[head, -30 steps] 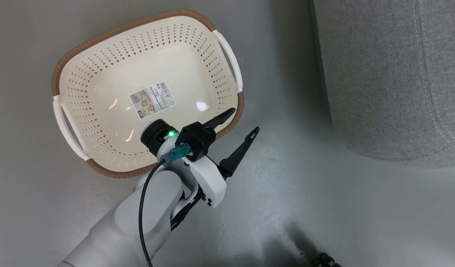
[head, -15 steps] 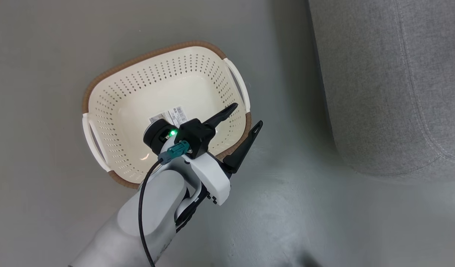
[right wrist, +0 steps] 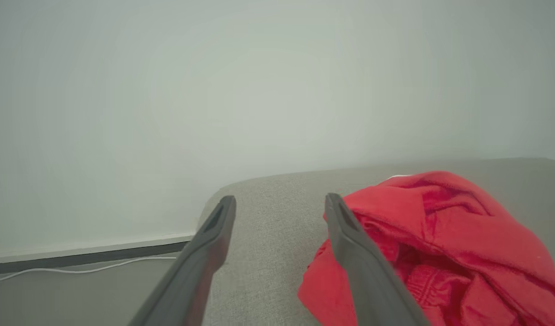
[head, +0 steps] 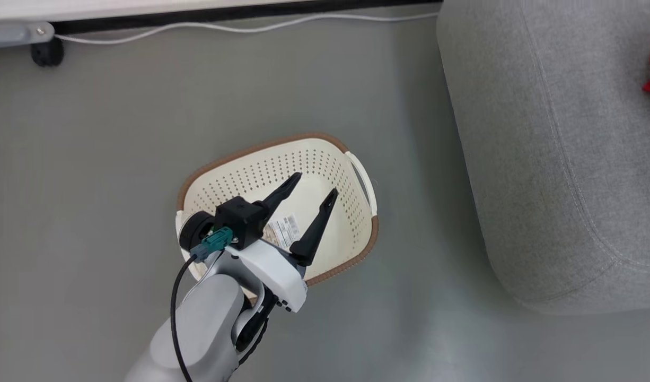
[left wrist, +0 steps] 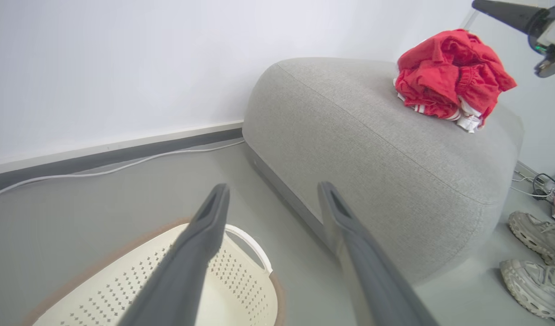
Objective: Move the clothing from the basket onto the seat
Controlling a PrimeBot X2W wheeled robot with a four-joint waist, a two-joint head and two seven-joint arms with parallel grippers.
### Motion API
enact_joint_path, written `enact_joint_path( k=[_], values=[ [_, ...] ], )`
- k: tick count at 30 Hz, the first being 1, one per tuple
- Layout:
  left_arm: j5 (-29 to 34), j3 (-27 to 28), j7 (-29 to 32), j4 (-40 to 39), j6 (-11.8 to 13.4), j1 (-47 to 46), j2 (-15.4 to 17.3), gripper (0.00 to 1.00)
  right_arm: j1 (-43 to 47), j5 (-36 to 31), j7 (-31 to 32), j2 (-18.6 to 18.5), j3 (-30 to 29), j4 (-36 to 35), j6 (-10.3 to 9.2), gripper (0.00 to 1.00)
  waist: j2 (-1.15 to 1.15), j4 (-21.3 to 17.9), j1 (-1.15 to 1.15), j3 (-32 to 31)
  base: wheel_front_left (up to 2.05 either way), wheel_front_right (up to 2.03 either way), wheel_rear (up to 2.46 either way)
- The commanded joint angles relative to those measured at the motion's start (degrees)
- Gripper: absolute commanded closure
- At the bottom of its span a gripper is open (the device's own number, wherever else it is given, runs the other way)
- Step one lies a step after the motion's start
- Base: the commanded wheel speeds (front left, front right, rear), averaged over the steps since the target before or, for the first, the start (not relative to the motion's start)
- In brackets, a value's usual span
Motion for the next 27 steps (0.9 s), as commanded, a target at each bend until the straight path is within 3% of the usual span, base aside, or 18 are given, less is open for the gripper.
enact_joint_path(
  k=[1,8,15,27],
  values=[
    [0.6,2.8,-0.5,-1.2,-0.4,1.0,0.6,0.0,2.7,1.8,-0.6,-1.6,2.4,-3.1,0.16,0.0,0.0,2.1,0.0,-3.6,0.0,0.0,0.0],
    [2.5,11.2,-0.5,-1.4,-0.3,5.8,0.3,0.0,11.6,7.2,-0.6,-3.3,9.9,-12.8,0.16,0.0,0.0,5.1,0.0,-9.9,0.0,0.0,0.0],
    [5.1,18.2,-0.5,-1.5,-0.3,11.1,0.5,0.0,20.6,10.1,-0.6,-2.3,14.3,-20.1,0.16,0.0,0.0,8.1,0.0,-15.6,0.0,0.0,0.0],
    [9.1,31.9,-0.5,-5.0,0.8,20.8,2.2,0.0,32.4,7.7,-0.6,0.4,13.3,-28.1,0.16,0.0,0.0,9.8,0.0,-22.5,0.0,0.0,0.0]
  ],
)
